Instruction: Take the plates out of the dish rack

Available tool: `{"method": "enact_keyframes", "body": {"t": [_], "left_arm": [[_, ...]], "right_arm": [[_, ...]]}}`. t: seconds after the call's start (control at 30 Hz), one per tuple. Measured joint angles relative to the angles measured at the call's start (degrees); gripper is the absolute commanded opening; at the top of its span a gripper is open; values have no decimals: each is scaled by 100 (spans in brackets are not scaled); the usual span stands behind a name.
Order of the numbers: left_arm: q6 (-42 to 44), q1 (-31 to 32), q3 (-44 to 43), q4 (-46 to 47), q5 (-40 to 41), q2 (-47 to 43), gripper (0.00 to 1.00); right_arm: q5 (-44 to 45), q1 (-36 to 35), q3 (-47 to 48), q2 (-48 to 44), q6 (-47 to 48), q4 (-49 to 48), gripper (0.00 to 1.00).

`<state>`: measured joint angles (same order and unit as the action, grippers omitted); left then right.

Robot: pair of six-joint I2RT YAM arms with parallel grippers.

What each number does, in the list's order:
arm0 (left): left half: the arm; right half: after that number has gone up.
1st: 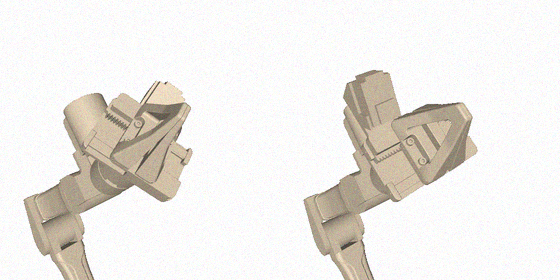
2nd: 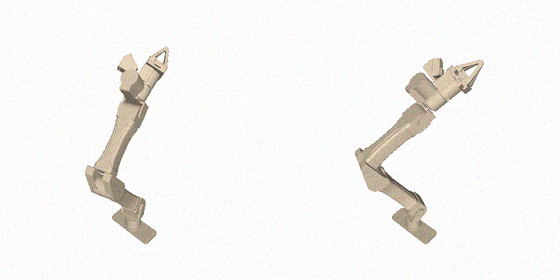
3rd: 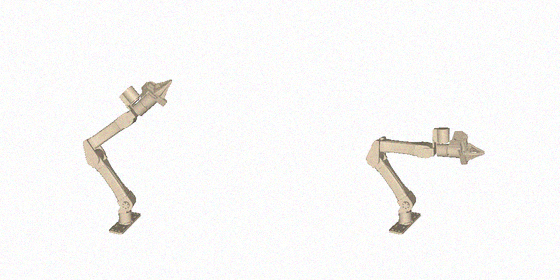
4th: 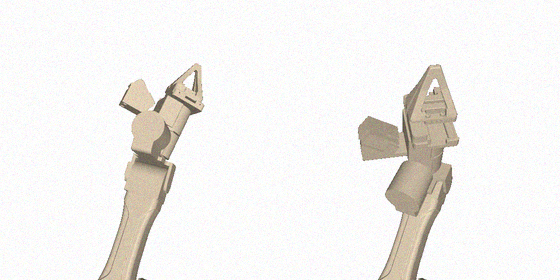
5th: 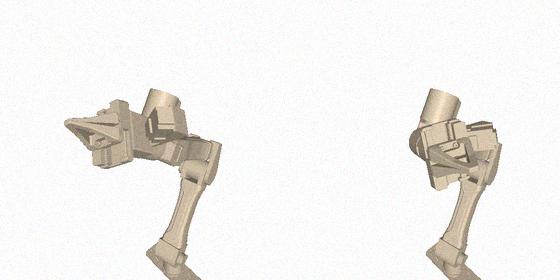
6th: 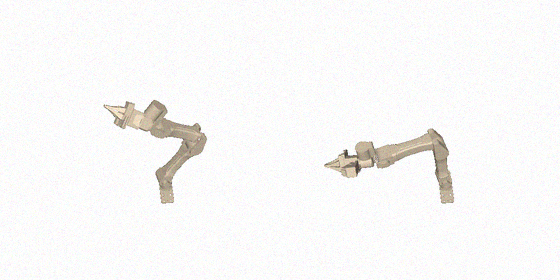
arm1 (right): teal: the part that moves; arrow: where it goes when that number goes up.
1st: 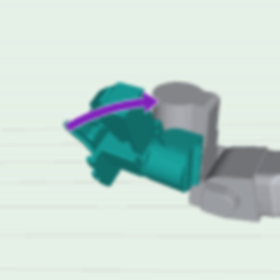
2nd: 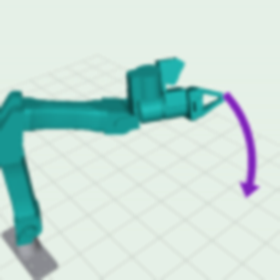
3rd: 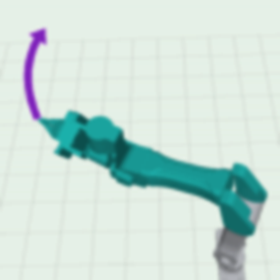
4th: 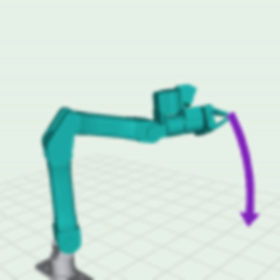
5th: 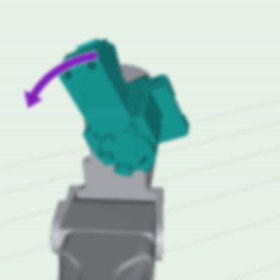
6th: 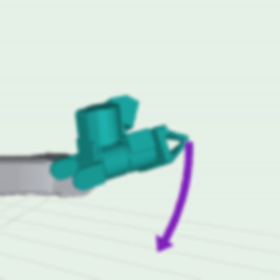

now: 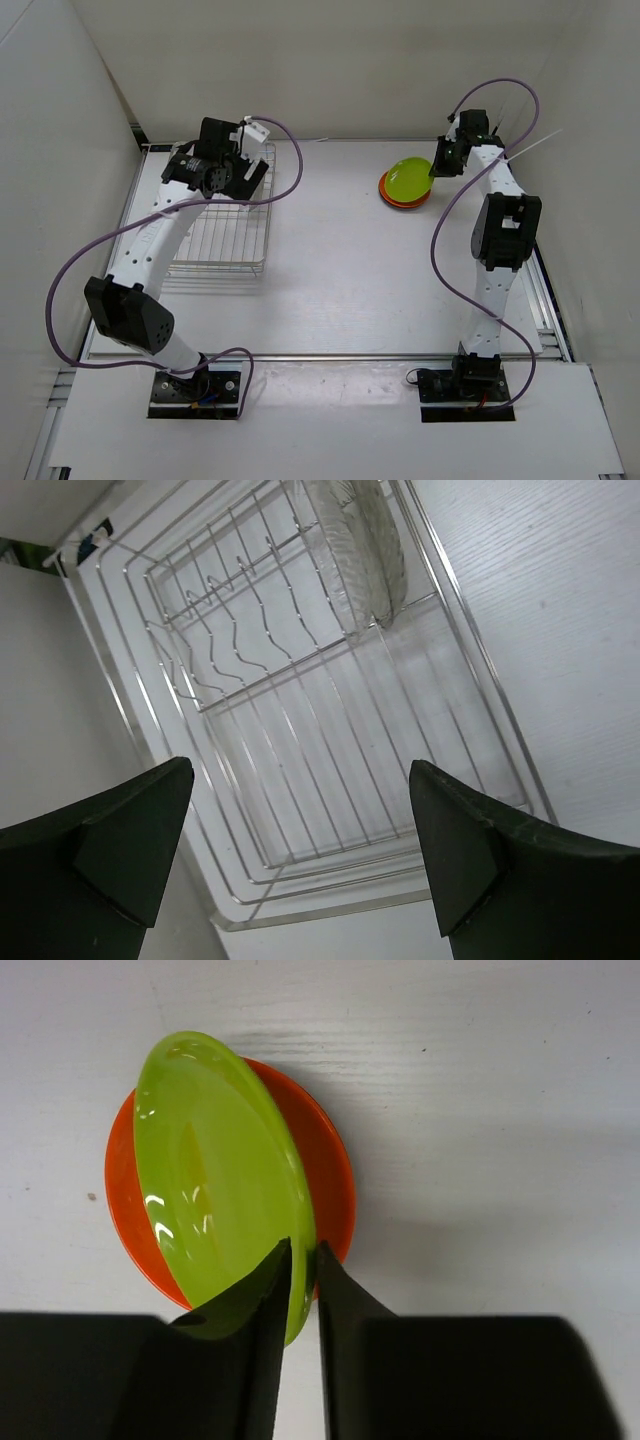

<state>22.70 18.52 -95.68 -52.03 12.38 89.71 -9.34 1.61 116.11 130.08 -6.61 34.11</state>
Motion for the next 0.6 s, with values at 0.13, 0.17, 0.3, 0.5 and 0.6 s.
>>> {"method": "enact_keyframes", "body": {"t": [0.13,0.17,0.3,0.5,0.6], "left_arm": [[-352,-133,334,208,-273,-44,100],[-431,-173,433,262,-321,-44,100],[-743,-293,745,472,-476,-42,100],[-1259,-516,841,938,-772,-35,100],[-1473,-675,841,1108,-1058,-24,100]], "right_arm": [[2,0,0,4,39,0,37],[7,0,0,4,48,0,37],[-13,0,0,4,79,0,44],[-22,0,-11,4,90,4,54],[-26,0,-127,-59,85,22,60]]}}
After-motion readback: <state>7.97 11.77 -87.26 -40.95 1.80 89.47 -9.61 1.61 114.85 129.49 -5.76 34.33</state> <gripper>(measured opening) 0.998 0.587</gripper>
